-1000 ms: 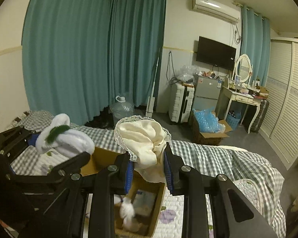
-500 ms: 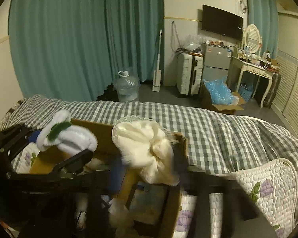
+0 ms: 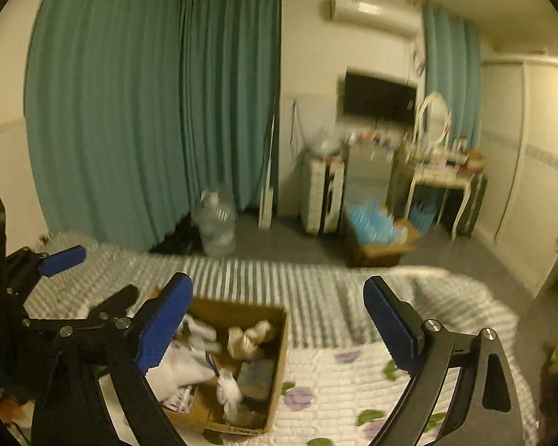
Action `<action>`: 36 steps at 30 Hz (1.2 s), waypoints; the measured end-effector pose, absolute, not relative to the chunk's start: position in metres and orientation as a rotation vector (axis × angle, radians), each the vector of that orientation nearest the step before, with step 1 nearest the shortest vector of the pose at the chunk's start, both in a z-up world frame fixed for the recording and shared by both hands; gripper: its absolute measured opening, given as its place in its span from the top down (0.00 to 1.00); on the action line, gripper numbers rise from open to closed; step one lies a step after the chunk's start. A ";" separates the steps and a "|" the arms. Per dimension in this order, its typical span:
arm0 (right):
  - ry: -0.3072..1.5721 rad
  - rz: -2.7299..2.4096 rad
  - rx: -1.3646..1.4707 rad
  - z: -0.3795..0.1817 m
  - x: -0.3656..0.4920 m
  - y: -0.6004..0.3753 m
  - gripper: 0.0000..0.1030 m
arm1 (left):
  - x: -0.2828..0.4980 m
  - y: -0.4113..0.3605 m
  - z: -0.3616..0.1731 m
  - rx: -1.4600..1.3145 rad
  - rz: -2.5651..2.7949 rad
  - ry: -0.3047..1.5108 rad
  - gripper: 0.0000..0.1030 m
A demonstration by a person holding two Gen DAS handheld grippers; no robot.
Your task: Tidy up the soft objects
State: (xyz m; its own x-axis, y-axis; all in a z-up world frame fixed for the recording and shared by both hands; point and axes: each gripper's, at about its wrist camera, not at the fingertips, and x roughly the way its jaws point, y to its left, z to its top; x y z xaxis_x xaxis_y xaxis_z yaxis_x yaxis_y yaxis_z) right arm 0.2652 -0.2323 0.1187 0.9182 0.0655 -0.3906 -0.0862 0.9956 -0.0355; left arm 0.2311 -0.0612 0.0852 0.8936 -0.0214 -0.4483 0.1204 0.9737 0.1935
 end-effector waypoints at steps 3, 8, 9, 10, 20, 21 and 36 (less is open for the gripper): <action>0.299 0.069 -0.077 0.165 0.216 -0.234 0.01 | 0.185 -0.056 0.131 0.219 -0.070 0.351 0.09; 0.169 0.091 -0.089 0.220 0.134 -0.235 0.00 | 0.100 -0.046 0.187 0.165 -0.034 0.151 0.07; 0.153 0.100 -0.094 0.225 0.122 -0.234 0.00 | 0.088 -0.045 0.193 0.153 -0.030 0.129 0.07; 0.133 0.103 -0.102 0.229 0.109 -0.232 0.00 | 0.068 -0.043 0.200 0.142 -0.029 0.099 0.07; 0.010 0.166 -0.108 0.223 0.013 -0.232 0.00 | -0.018 -0.043 0.199 0.136 -0.036 -0.015 0.07; 0.003 0.164 -0.108 0.220 0.010 -0.232 0.00 | -0.019 -0.043 0.195 0.124 -0.038 -0.013 0.07; 0.145 0.222 -0.074 0.043 0.091 -0.214 0.00 | 0.036 -0.036 0.050 0.061 0.081 0.147 0.07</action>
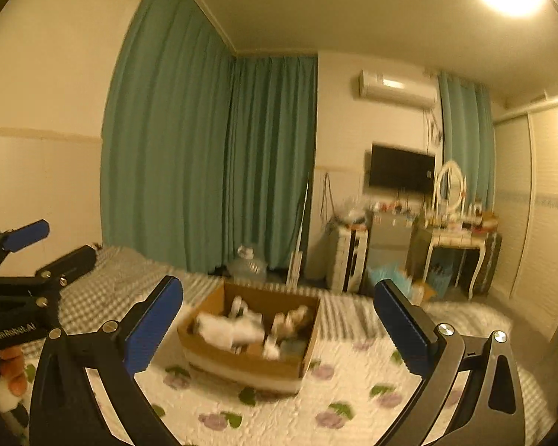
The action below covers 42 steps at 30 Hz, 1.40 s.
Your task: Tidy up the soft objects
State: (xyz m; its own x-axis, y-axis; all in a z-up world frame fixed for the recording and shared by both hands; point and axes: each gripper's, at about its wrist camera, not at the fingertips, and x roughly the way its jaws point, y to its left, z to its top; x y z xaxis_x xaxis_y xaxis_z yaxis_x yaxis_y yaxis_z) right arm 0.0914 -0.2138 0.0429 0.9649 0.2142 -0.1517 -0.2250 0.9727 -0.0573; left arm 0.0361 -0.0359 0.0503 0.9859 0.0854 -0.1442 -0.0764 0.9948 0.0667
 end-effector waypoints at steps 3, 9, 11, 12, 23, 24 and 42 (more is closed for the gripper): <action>0.218 0.230 -0.055 0.001 0.112 -0.214 0.00 | 0.051 -0.036 0.023 0.065 0.093 0.201 0.07; 0.292 0.194 -0.054 -0.029 0.131 -0.219 0.00 | 0.066 -0.034 -0.006 0.046 0.071 0.285 0.07; 0.299 0.199 -0.021 -0.029 0.134 -0.223 0.00 | 0.067 -0.034 -0.007 0.038 0.061 0.290 0.07; 0.299 0.198 -0.018 -0.028 0.134 -0.223 0.00 | 0.063 -0.032 -0.009 0.037 0.059 0.292 0.07; 0.301 0.205 -0.048 -0.026 0.129 -0.205 0.00 | 0.060 -0.029 -0.019 0.040 0.045 0.306 0.07; 0.299 0.203 -0.046 -0.026 0.129 -0.205 0.00 | 0.060 -0.029 -0.019 0.038 0.040 0.309 0.07; 0.298 0.200 -0.020 -0.026 0.126 -0.210 0.00 | 0.058 -0.032 -0.016 0.040 0.015 0.324 0.07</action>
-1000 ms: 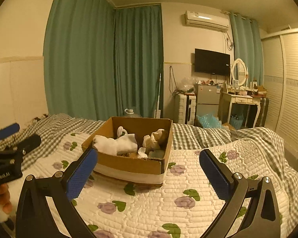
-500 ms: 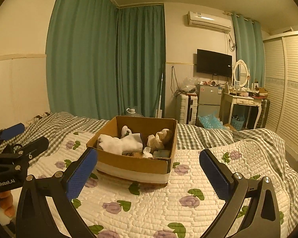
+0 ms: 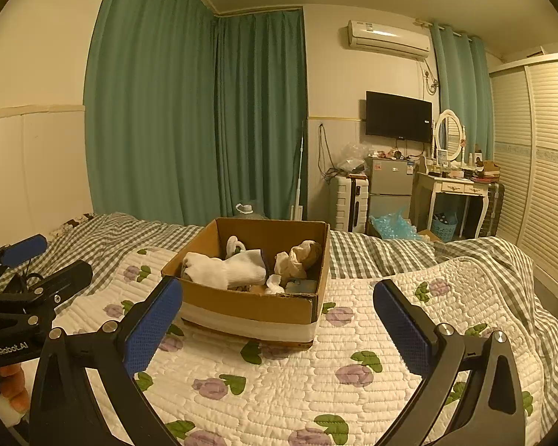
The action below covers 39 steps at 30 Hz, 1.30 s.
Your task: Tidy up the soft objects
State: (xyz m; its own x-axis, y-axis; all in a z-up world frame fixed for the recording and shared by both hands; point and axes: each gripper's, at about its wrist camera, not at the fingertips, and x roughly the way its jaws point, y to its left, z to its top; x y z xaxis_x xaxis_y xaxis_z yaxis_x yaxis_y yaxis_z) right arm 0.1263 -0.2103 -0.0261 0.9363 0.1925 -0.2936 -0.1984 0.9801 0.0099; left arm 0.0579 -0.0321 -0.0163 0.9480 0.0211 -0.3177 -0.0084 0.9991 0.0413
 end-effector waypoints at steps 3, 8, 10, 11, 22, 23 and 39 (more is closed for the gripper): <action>0.297 0.201 -0.013 -0.026 0.126 -0.212 0.00 | 0.058 -0.032 -0.016 0.042 0.019 0.322 0.07; 0.300 0.202 -0.010 -0.026 0.126 -0.213 0.00 | 0.058 -0.032 -0.016 0.041 0.018 0.322 0.07; 0.300 0.202 -0.009 -0.026 0.126 -0.212 0.00 | 0.057 -0.032 -0.016 0.046 0.024 0.321 0.07; 0.301 0.203 -0.010 -0.026 0.126 -0.212 0.00 | 0.057 -0.032 -0.016 0.048 0.025 0.321 0.07; 0.314 0.212 -0.013 -0.028 0.125 -0.212 0.00 | 0.057 -0.031 -0.017 0.042 0.021 0.328 0.07; 0.315 0.212 -0.013 -0.028 0.125 -0.212 0.00 | 0.057 -0.031 -0.017 0.041 0.020 0.328 0.07; 0.329 0.221 -0.011 -0.030 0.126 -0.211 0.00 | 0.056 -0.032 -0.018 0.044 0.020 0.329 0.07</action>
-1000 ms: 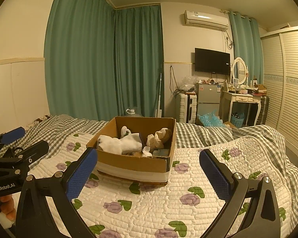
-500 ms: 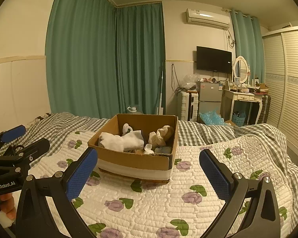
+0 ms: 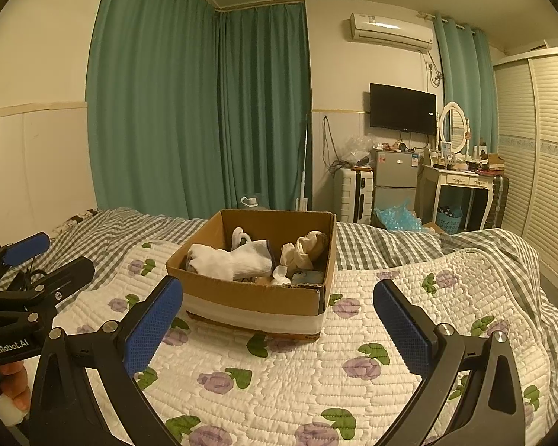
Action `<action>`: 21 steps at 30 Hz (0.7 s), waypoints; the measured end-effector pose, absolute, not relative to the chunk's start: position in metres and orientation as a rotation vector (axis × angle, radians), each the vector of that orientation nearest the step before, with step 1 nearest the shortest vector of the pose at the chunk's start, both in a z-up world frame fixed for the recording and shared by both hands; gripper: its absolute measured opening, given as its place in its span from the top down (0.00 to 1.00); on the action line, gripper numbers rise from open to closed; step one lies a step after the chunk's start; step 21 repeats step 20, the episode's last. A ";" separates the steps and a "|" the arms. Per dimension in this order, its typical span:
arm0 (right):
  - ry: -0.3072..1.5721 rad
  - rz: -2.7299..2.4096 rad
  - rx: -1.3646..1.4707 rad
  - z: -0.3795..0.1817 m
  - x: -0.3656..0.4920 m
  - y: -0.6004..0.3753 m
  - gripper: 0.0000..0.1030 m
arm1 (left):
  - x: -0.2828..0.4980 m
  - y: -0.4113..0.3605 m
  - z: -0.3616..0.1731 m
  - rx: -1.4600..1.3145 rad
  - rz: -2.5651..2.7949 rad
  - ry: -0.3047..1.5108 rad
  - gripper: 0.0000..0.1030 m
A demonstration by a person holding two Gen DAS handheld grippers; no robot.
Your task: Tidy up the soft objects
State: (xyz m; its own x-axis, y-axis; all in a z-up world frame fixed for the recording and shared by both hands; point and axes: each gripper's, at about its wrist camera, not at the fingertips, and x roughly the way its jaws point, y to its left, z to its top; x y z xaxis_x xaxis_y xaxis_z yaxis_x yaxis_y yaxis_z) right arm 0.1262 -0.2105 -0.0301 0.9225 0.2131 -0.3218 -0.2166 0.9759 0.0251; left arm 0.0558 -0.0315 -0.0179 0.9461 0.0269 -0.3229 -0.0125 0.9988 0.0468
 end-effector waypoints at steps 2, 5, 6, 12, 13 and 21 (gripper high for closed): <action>0.330 0.221 -0.010 -0.031 0.126 -0.211 0.00 | 0.056 -0.031 -0.018 0.043 0.020 0.330 0.07; 0.331 0.221 -0.011 -0.031 0.126 -0.211 0.00 | 0.056 -0.032 -0.018 0.044 0.018 0.328 0.07; 0.332 0.221 -0.011 -0.031 0.126 -0.211 0.00 | 0.056 -0.032 -0.018 0.044 0.020 0.329 0.07; 0.337 0.215 -0.011 -0.033 0.127 -0.211 0.00 | 0.055 -0.031 -0.018 0.041 0.024 0.325 0.07; 0.339 0.215 -0.009 -0.034 0.127 -0.212 0.00 | 0.054 -0.031 -0.018 0.040 0.025 0.321 0.07; 0.342 0.216 0.000 -0.034 0.127 -0.213 0.00 | 0.053 -0.032 -0.017 0.043 0.022 0.315 0.07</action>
